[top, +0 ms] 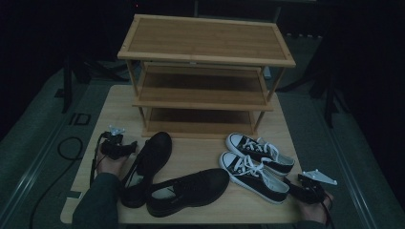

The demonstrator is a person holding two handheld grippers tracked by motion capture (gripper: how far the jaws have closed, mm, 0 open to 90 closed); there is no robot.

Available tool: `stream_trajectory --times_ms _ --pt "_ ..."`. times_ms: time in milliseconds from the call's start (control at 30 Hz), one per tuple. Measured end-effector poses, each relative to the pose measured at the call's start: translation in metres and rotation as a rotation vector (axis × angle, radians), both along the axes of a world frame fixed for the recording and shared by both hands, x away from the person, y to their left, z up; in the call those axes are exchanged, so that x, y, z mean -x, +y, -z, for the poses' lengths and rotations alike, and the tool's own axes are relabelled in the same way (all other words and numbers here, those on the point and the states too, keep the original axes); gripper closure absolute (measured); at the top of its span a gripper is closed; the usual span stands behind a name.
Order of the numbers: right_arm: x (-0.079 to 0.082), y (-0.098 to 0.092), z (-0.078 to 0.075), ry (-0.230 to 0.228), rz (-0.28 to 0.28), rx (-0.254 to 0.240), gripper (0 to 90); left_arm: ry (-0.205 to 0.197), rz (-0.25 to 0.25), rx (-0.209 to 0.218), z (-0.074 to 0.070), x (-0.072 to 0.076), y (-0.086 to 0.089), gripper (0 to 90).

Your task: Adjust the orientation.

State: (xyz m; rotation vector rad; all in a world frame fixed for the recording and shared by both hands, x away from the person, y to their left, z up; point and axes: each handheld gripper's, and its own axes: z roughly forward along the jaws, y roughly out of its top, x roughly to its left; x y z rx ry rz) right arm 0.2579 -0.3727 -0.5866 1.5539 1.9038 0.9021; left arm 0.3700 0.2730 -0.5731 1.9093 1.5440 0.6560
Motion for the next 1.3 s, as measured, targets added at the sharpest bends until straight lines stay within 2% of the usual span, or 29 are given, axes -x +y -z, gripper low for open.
stream_trajectory --times_ms 100,233,333,700,767,800,1000,1300 --pt "0.000 0.000 0.000 0.000 0.000 0.000 35.6 0.008 -0.001 0.018 -0.002 0.003 0.003 45.8" --pt "0.000 0.000 0.000 0.000 -0.004 -0.001 35.6 0.006 0.007 0.040 -0.005 0.006 0.006 49.4" --pt "0.000 0.000 0.000 0.000 -0.006 -0.001 35.6 0.004 0.033 0.063 -0.010 0.011 0.006 50.8" --pt "-0.001 -0.001 0.000 0.000 -0.012 -0.002 35.3 -0.016 0.132 0.058 -0.037 0.034 -0.001 54.2" --pt "-0.001 -0.001 0.000 0.000 -0.014 -0.003 35.2 -0.014 0.137 0.056 -0.038 0.036 -0.001 55.2" --pt "-0.001 -0.001 0.000 0.000 -0.014 -0.003 35.2 -0.014 0.154 0.052 -0.044 0.042 -0.002 55.2" --pt "-0.001 -0.001 0.000 0.000 -0.015 -0.003 35.2 -0.022 0.169 0.048 -0.056 0.052 -0.001 57.2" --pt "-0.001 -0.001 0.000 0.000 -0.015 -0.003 35.2 -0.022 0.204 0.066 -0.077 0.069 -0.003 58.7"
